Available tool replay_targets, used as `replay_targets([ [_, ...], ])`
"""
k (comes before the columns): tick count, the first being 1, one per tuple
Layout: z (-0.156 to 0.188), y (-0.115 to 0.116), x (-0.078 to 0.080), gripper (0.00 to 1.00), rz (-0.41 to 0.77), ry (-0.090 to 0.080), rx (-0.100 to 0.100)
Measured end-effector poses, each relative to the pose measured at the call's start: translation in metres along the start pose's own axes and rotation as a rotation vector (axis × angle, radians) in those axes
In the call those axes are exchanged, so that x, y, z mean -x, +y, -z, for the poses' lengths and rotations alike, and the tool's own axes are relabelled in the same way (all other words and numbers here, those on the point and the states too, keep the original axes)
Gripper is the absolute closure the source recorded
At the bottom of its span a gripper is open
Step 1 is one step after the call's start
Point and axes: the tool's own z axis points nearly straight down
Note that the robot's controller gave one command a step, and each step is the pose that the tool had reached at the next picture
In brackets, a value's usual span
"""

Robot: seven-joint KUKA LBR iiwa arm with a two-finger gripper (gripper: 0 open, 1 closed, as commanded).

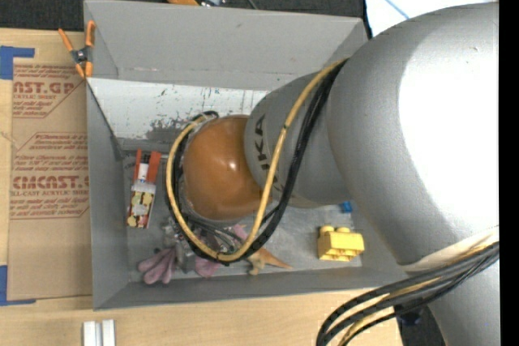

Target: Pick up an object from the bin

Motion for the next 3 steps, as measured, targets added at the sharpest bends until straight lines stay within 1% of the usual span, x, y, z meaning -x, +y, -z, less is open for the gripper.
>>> replay_targets([
  [1,0.000,0.000,0.000,1.00,0.000,0.000,0.000],
  [2,0.028,-0.001,0.000,1.00,0.002,0.015,0.000],
  [3,0.051,0.000,0.009,1.00,0.025,0.003,-0.001],
])
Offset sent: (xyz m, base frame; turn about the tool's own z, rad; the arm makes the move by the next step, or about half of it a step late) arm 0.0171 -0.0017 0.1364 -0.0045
